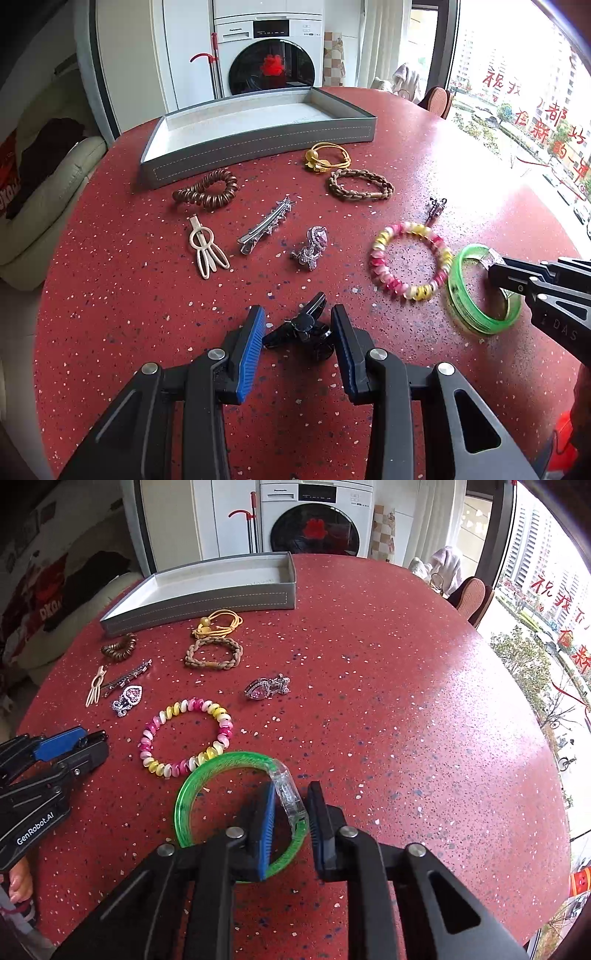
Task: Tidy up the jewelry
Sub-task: 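Grasp the black claw clip with the left gripper while the right grasps the green bangle, then lower both items into the tray and open both grippers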
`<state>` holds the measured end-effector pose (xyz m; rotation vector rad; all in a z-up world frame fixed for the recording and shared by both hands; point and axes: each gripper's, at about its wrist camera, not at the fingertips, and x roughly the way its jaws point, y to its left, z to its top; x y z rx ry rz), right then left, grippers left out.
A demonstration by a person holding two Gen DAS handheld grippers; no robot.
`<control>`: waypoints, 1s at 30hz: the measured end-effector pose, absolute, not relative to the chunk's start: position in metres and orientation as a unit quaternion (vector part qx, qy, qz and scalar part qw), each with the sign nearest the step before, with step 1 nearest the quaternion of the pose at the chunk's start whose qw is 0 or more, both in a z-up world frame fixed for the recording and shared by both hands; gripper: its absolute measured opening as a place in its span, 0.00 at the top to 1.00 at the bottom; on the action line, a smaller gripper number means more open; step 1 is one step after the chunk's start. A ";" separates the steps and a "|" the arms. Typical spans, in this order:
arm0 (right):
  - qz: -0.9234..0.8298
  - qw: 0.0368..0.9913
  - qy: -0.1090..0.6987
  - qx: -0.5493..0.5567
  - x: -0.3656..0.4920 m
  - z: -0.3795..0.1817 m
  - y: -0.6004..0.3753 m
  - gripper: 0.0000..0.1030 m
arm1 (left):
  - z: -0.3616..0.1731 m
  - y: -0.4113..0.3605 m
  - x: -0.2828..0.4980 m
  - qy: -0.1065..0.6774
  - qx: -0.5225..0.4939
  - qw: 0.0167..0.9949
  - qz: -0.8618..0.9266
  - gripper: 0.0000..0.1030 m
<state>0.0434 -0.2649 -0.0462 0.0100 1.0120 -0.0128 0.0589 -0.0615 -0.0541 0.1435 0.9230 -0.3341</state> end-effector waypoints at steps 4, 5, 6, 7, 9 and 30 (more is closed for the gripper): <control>0.004 0.875 0.484 0.032 0.044 -0.043 -0.270 0.90 | -0.042 -0.052 0.058 0.438 0.050 0.882 -0.166 0.47; 0.007 0.875 0.483 0.041 0.044 -0.042 -0.272 0.90 | -0.039 -0.050 0.059 0.436 0.048 0.883 -0.165 0.47; 0.009 0.875 0.482 0.047 0.045 -0.040 -0.273 0.90 | -0.035 -0.048 0.061 0.435 0.045 0.885 -0.163 0.47; 0.012 0.876 0.479 0.053 0.047 -0.036 -0.275 0.90 | -0.030 -0.046 0.063 0.433 0.041 0.886 -0.162 0.47; 0.019 0.878 0.474 0.070 0.052 -0.028 -0.279 0.89 | -0.018 -0.041 0.070 0.430 0.031 0.888 -0.160 0.47; 0.066 0.888 0.450 0.061 0.278 0.048 -0.248 0.90 | 0.042 -0.020 0.291 0.409 -0.001 0.907 -0.098 0.47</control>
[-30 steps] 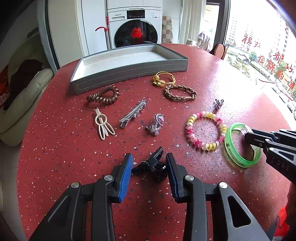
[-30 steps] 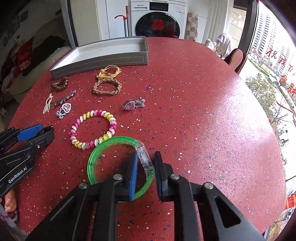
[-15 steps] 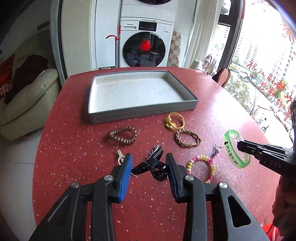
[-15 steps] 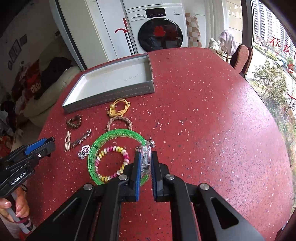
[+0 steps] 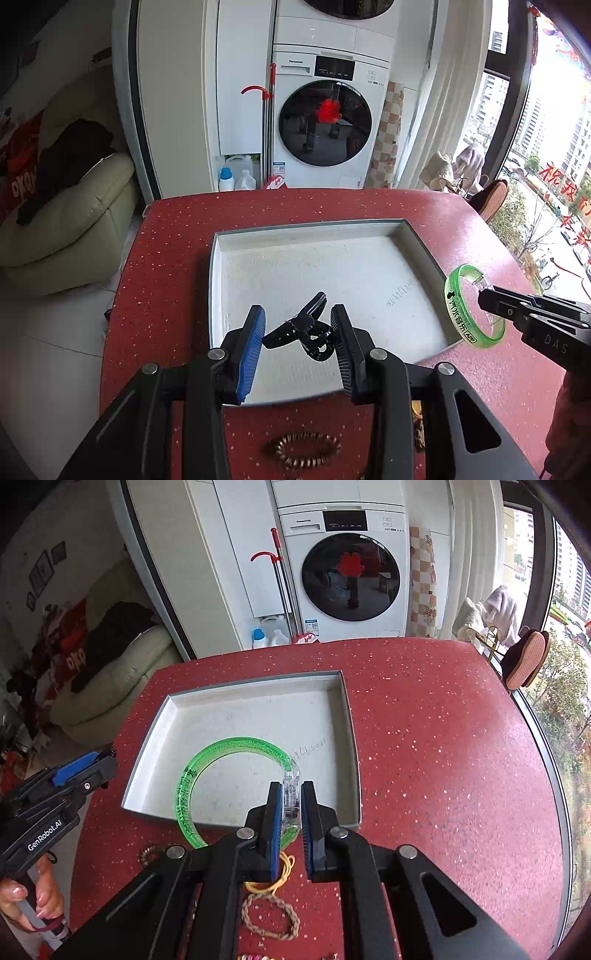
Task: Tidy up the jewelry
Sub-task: 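Lower both items into the tray and open both grippers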
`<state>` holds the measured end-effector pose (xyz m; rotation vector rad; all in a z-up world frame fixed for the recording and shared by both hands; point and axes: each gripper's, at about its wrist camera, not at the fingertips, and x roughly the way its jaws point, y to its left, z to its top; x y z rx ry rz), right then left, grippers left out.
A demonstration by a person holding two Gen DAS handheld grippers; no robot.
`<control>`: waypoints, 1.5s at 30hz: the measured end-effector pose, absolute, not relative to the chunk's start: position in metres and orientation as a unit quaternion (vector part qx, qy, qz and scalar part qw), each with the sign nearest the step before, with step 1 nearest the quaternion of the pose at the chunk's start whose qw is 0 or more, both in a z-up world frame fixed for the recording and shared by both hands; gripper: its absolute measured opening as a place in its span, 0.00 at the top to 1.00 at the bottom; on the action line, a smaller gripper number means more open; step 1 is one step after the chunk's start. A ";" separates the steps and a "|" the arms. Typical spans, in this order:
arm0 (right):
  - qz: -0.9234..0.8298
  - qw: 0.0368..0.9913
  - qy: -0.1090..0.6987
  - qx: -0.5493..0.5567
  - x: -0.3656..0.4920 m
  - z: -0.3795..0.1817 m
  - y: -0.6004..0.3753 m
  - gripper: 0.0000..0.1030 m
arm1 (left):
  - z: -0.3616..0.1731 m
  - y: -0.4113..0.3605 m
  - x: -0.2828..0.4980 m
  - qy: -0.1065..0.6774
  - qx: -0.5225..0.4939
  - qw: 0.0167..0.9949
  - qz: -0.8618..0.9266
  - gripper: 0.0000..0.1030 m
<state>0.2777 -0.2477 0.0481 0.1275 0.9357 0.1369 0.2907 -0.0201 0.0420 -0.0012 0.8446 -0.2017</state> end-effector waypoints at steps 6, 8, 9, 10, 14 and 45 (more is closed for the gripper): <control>0.043 0.877 0.475 0.060 0.339 0.013 -0.241 0.90 | -0.007 -0.035 0.347 0.436 0.038 0.896 -0.072 0.46; 0.031 0.874 0.482 0.060 0.351 0.000 -0.241 0.90 | -0.024 -0.037 0.355 0.446 0.043 0.891 -0.068 0.46; 0.028 0.871 0.486 0.059 0.355 -0.007 -0.241 0.90 | -0.032 -0.038 0.357 0.453 0.042 0.888 -0.066 0.46; 0.024 0.869 0.491 0.057 0.359 -0.014 -0.240 0.90 | -0.038 -0.039 0.360 0.460 0.041 0.884 -0.067 0.46; 0.014 0.863 0.504 0.034 0.364 -0.037 -0.234 0.90 | -0.055 -0.042 0.365 0.470 0.057 0.879 -0.055 0.46; 0.065 0.891 0.432 0.124 0.265 0.018 -0.248 0.16 | 0.004 -0.008 0.280 0.402 -0.008 0.913 -0.071 0.00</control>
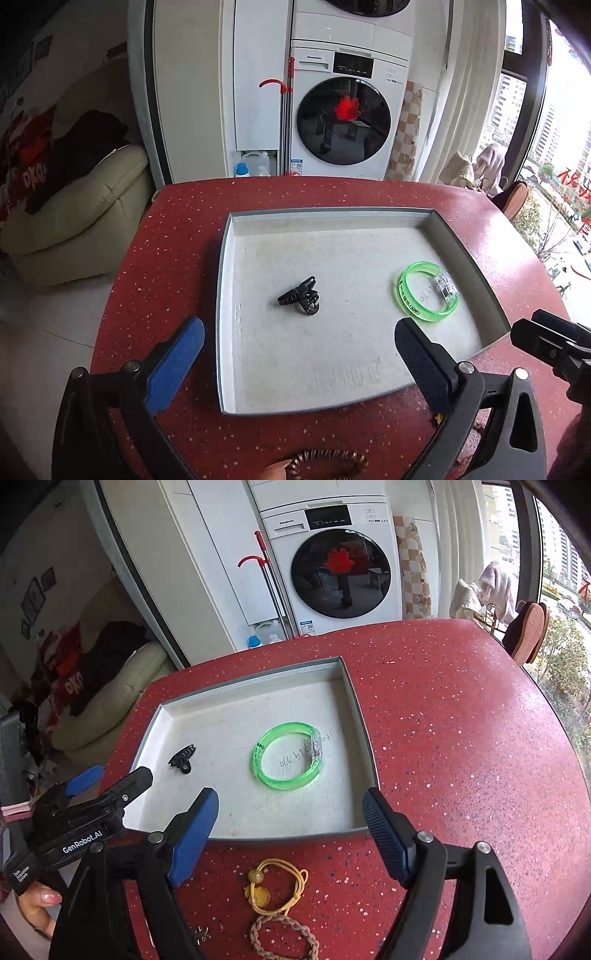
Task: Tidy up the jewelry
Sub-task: 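Lower both items into the tray and open both grippers, then grasp the cream hair clip with the left gripper while the right grasps a silver brooch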
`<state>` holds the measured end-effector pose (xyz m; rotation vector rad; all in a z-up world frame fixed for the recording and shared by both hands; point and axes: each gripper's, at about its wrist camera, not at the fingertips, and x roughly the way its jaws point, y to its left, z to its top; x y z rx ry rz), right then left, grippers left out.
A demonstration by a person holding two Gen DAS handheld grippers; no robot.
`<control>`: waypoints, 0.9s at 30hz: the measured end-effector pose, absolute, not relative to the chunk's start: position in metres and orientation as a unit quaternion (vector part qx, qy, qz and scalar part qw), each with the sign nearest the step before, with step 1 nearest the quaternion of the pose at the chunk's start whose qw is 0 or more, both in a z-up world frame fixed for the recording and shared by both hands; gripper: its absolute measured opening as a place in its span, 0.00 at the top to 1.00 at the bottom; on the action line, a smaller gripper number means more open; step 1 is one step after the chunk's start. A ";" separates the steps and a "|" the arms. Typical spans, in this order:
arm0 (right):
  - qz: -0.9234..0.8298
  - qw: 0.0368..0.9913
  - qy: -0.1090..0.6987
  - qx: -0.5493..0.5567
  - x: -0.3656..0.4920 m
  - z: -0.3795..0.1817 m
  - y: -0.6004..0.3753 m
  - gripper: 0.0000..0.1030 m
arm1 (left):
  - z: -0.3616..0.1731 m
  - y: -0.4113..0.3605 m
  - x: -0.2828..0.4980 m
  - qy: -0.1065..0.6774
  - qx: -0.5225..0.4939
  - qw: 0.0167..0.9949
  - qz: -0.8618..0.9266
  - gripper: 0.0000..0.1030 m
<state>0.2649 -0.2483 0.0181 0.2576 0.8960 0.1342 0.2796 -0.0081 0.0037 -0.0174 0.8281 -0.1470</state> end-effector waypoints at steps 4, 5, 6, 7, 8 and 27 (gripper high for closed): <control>0.084 0.887 0.428 0.149 0.235 0.016 -0.249 0.15 | 0.005 -0.001 0.249 0.415 -0.027 0.904 -0.095 0.00; 0.085 0.887 0.427 0.154 0.228 0.016 -0.250 0.14 | 0.005 0.001 0.242 0.419 -0.036 0.901 -0.101 0.00; 0.086 0.886 0.427 0.158 0.222 0.015 -0.251 0.14 | 0.006 0.004 0.235 0.423 -0.042 0.899 -0.106 0.00; 0.087 0.886 0.425 0.163 0.215 0.015 -0.251 0.14 | 0.005 0.005 0.228 0.424 -0.045 0.898 -0.107 0.00; 0.087 0.887 0.421 0.167 0.209 0.015 -0.252 0.14 | 0.006 0.006 0.220 0.423 -0.047 0.898 -0.108 0.00; 0.067 0.875 0.440 0.191 0.144 0.005 -0.270 0.14 | -0.026 0.014 0.136 0.445 -0.020 0.895 -0.039 0.00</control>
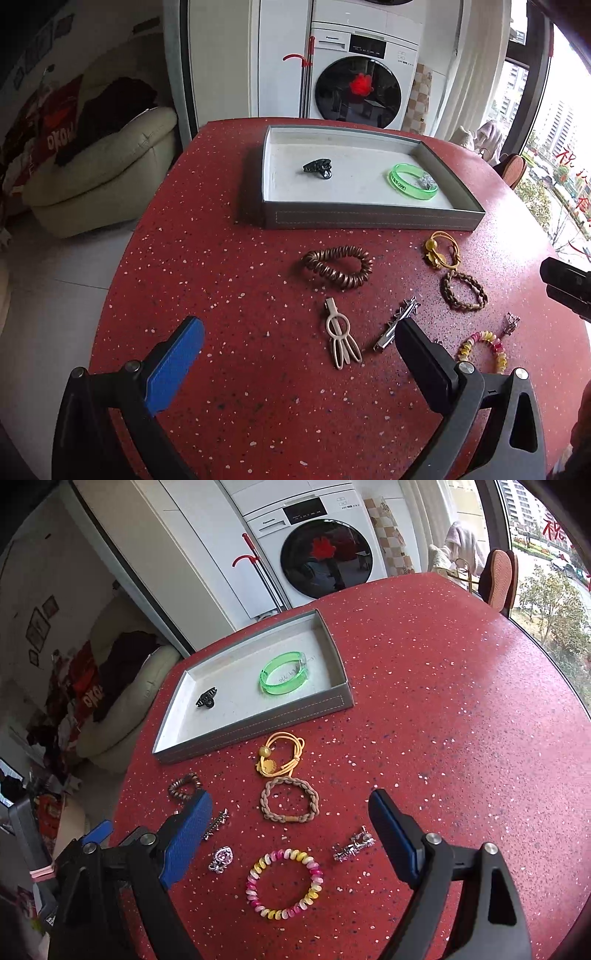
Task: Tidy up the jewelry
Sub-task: 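Grasp the cream hair clip with the left gripper while the right grasps a silver brooch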
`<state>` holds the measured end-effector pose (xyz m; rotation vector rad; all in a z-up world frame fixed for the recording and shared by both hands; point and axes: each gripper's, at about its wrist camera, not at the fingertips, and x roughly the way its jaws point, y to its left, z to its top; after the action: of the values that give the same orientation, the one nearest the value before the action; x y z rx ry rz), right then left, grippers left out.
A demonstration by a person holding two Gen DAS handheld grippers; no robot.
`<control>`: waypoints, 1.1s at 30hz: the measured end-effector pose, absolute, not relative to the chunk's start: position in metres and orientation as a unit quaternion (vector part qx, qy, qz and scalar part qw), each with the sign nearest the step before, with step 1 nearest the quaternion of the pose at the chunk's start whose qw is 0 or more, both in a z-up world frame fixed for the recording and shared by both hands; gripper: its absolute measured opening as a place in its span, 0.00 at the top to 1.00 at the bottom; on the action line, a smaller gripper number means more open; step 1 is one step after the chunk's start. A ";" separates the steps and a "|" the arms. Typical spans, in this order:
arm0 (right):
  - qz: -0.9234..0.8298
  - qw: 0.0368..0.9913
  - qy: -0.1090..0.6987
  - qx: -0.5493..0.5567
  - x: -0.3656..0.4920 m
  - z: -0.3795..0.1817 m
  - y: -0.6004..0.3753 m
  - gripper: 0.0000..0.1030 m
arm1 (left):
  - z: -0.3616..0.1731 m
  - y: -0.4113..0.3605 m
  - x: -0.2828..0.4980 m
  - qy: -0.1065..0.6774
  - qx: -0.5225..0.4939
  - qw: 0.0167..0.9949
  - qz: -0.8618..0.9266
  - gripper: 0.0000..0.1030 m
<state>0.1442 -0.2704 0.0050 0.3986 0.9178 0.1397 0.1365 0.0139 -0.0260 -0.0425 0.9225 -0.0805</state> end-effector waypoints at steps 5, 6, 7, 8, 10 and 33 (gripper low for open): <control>0.049 0.865 0.461 0.193 0.130 -0.014 -0.280 0.14 | -0.040 0.016 0.128 0.468 -0.021 0.883 -0.035 0.00; 0.044 0.864 0.465 0.191 0.126 -0.017 -0.282 0.14 | -0.042 0.017 0.126 0.471 -0.022 0.881 -0.033 0.00; 0.039 0.863 0.468 0.187 0.123 -0.020 -0.283 0.14 | -0.043 0.017 0.124 0.473 -0.025 0.880 -0.032 0.00; 0.033 0.862 0.471 0.182 0.120 -0.023 -0.284 0.14 | -0.045 0.018 0.122 0.475 -0.027 0.879 -0.032 0.00; 0.022 0.862 0.477 0.170 0.113 -0.028 -0.285 0.14 | -0.046 0.020 0.121 0.478 -0.031 0.878 -0.029 0.00; -0.044 0.853 0.497 0.155 0.127 -0.052 -0.278 0.32 | -0.060 0.000 0.157 0.482 -0.004 0.876 -0.007 0.00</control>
<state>0.1269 -0.2781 -0.0519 0.3257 1.0462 -0.0919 0.1574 0.0004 -0.0602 -0.0087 1.0064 -0.0144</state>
